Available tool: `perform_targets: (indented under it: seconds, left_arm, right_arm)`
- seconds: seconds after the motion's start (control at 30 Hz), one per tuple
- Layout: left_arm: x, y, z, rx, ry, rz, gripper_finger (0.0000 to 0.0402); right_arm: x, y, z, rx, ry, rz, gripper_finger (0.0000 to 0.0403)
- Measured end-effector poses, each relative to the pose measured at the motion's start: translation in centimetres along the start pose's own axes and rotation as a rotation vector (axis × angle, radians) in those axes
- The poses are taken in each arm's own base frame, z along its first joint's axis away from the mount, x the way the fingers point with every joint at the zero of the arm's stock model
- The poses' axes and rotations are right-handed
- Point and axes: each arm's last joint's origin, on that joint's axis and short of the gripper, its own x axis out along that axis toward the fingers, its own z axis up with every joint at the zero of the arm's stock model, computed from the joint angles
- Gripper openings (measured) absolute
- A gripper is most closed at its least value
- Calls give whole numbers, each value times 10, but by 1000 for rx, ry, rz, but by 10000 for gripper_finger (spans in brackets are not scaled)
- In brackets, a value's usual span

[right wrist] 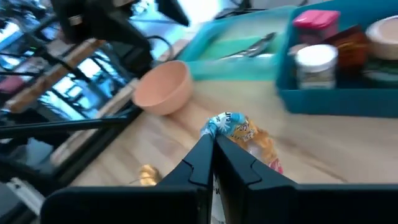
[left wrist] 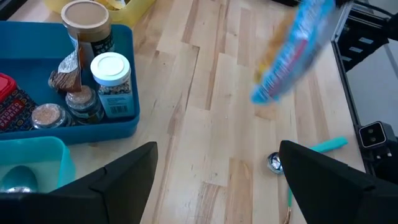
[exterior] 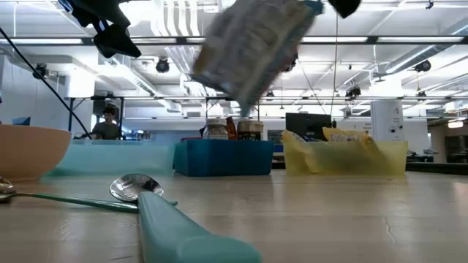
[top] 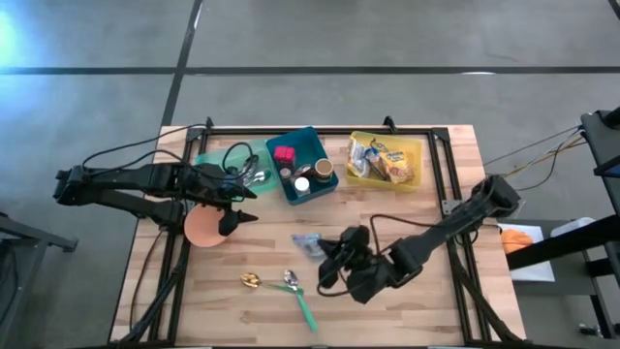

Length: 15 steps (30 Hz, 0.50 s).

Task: Pick & Place Food Item
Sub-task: Put the light blue noodle pack into the yellow bin

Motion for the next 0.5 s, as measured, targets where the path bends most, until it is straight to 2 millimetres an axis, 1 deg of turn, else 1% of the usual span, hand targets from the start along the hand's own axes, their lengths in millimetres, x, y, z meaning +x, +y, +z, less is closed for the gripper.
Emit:
perform_targets:
  seconds: [0.13,0.3,0.5]
  left_arm:
    - [0,0,0,0,0,0,342]
    - [0,0,0,0,0,0,342]
    - [0,0,0,0,0,0,342]
  right_arm:
    - [-11,-14,16,-11,-15,-79,11]
    - [-24,-31,42,-20,-51,-160,11]
    - [-30,-54,72,-36,-76,-254,11]
